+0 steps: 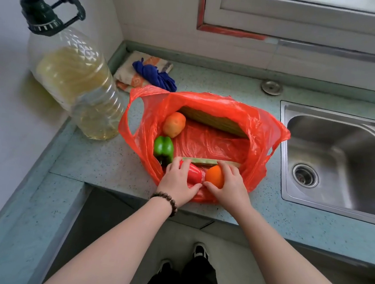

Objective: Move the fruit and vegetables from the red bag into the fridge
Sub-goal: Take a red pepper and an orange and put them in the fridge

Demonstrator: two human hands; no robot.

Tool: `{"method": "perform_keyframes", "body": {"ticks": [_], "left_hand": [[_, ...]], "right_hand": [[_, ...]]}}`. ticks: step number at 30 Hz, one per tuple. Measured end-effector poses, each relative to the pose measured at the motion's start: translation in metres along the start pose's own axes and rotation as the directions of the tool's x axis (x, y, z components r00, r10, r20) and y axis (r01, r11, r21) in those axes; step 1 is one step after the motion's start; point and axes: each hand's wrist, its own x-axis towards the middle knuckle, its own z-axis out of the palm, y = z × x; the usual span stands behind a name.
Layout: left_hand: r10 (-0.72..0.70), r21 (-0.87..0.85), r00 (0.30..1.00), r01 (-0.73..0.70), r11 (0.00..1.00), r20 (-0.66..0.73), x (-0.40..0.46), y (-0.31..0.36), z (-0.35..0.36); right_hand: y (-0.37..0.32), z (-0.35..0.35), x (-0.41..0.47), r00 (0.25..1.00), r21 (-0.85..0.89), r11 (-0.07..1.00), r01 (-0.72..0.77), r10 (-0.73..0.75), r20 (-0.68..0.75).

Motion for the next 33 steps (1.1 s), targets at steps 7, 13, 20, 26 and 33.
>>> {"method": "perform_keyframes", "body": {"ticks": [7, 13, 20, 26, 33], "left_hand": [[0.042, -0.066, 0.995, -0.048, 0.997, -0.087, 0.000, 0.006, -0.013], [0.156, -0.104, 0.974, -0.174, 0.979, -0.162, 0.013, 0.039, -0.041], [0.405, -0.107, 0.909, -0.414, 0.904, -0.097, 0.008, 0.116, -0.037], [0.614, -0.156, 0.787, -0.600, 0.785, 0.063, -0.034, 0.193, 0.007], [0.801, -0.272, 0.550, -0.754, 0.598, 0.235, -0.130, 0.283, 0.071]], "right_hand": [[-0.006, -0.009, -0.007, 0.994, 0.030, 0.999, -0.011, 0.014, -0.109], [-0.017, -0.045, -0.018, 0.950, 0.115, 0.993, 0.009, 0.027, -0.312], [0.009, -0.099, -0.078, 0.828, 0.112, 0.989, -0.100, 0.145, -0.541], [0.060, -0.130, -0.172, 0.643, 0.220, 0.930, -0.293, 0.362, -0.675], [0.119, -0.141, -0.310, 0.325, 0.400, 0.824, -0.402, 0.536, -0.779]]}}
